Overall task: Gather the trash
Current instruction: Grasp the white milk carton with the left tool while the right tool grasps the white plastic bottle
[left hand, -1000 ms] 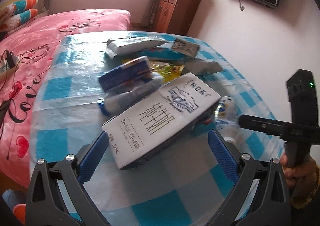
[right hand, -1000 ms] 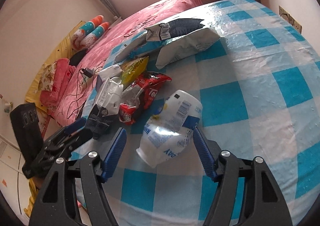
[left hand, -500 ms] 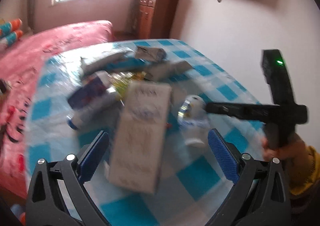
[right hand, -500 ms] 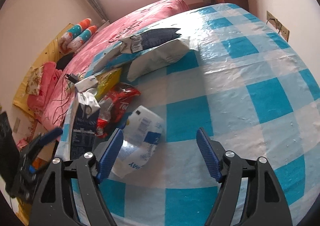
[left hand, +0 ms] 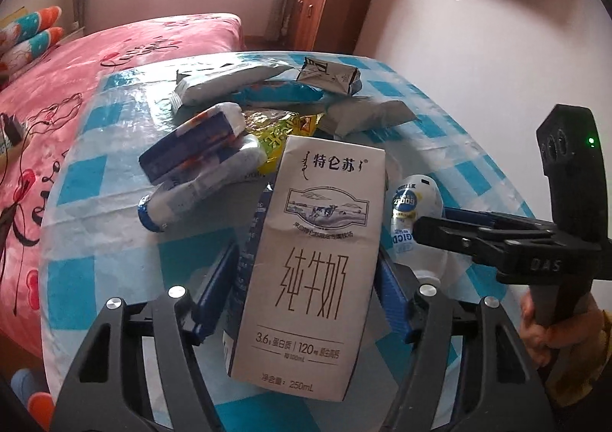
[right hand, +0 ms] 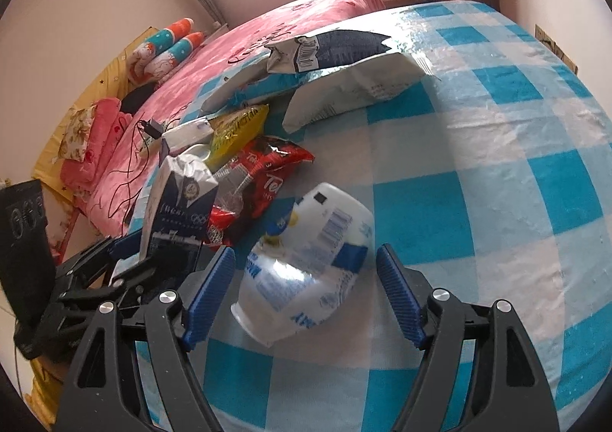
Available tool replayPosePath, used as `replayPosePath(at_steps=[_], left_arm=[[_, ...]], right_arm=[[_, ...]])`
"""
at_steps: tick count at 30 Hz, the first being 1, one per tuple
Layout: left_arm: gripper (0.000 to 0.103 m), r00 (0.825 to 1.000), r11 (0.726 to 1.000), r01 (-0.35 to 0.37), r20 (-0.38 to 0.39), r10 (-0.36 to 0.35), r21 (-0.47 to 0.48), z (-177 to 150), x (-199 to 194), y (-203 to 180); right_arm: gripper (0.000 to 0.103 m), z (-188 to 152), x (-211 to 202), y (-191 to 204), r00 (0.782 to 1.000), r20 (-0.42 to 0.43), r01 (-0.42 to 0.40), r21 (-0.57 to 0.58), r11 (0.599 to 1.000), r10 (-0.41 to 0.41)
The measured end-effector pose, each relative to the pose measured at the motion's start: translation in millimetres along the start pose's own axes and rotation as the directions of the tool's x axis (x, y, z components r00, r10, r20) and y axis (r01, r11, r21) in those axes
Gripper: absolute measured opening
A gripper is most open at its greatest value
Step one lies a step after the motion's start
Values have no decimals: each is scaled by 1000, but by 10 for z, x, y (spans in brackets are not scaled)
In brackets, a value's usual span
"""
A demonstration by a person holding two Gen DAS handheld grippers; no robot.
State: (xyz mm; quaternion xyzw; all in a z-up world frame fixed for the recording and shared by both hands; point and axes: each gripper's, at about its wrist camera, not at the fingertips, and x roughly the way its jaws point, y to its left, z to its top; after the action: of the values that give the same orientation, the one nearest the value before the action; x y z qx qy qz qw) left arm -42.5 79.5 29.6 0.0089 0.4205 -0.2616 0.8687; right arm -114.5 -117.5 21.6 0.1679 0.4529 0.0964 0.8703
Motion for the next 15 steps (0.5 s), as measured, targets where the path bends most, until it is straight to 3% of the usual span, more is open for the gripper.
replayPosePath(at_steps=[3,8,11,15], left_arm=[[68,999,999,-29,19,29,-24,-35,-69,-10],[68,997,992,-60,45,66,-114,-105,-241,84],[68,994,985,-79,58,89,-155,-168,-361,155],[68,991,976,-108,59,121,-191,-279,-479,254]], right_arm=[[76,23,58,69,1000,4,22,-34,999,-21],[91,-10,192,314,995,-10,99,-162,982,-102],[91,-78,252,435,985,2,170,-251,953,-175],[78,-134,246,422,975,30,218,-286,933,-218]])
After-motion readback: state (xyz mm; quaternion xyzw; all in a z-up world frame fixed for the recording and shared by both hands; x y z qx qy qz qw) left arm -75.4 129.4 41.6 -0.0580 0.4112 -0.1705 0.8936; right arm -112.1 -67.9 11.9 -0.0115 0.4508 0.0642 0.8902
